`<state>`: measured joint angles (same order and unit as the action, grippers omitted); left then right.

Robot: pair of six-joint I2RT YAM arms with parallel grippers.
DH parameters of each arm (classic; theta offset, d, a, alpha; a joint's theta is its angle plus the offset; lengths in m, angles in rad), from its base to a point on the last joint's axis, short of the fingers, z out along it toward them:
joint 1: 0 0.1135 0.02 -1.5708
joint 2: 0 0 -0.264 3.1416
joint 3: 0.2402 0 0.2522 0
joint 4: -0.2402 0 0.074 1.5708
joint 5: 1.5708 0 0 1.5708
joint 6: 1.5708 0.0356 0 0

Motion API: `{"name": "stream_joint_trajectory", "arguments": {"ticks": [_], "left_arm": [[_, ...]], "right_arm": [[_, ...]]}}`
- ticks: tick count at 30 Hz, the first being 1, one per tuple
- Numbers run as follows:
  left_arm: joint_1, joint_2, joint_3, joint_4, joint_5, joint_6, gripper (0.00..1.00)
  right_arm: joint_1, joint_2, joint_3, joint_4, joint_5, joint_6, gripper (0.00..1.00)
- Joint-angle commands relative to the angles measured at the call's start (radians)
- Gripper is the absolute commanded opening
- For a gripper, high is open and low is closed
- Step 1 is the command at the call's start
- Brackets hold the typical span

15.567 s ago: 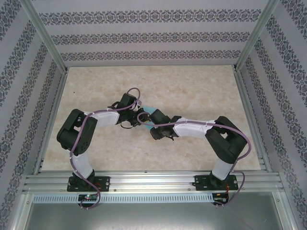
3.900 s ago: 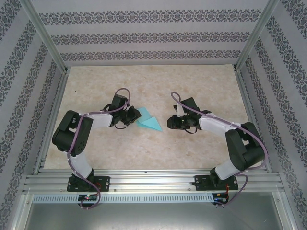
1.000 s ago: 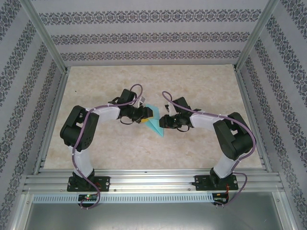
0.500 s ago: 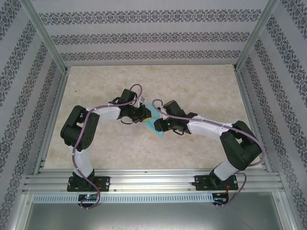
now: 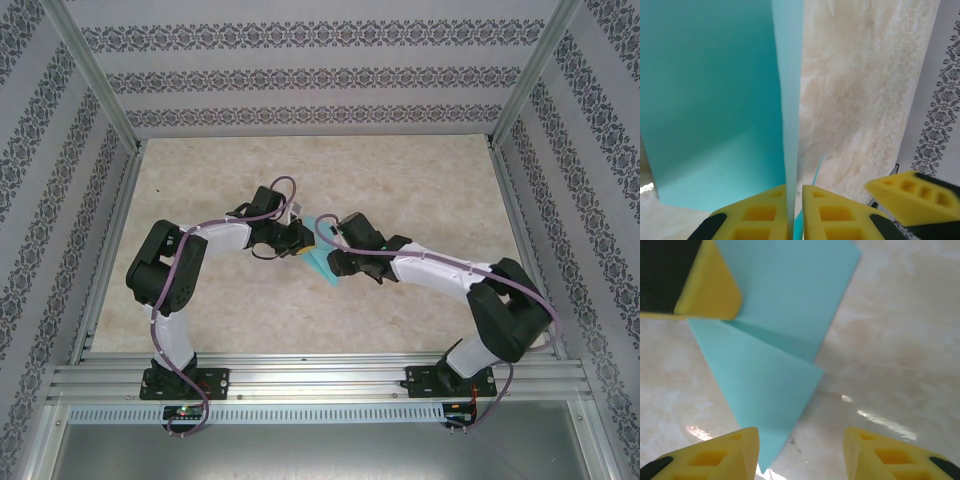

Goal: Fold a paper plane with a square sheet of paper (fold left side to right side)
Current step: Fourth fold the wing at the center of the table.

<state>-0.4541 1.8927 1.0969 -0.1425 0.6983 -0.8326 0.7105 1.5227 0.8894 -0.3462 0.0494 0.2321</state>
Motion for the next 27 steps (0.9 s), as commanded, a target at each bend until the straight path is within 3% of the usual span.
{"name": "stream_joint_trajectory", "arguments": {"ticks": [1,11,27], "left_arm": [[-0.012,-0.009,0.022,-0.026,-0.012,0.005,0.14],[-0.013,-0.003,0.024,-0.031,-0.015,-0.004,0.14],[-0.012,0.012,0.044,-0.035,-0.011,-0.052,0.15]], "right_arm": [[0.015,-0.052,-0.007,-0.031,0.034,-0.022,0.49],[0.114,0.099,0.067,0.006,0.056,-0.020,0.48],[0.144,0.217,0.114,0.007,0.106,-0.038,0.48]]}}
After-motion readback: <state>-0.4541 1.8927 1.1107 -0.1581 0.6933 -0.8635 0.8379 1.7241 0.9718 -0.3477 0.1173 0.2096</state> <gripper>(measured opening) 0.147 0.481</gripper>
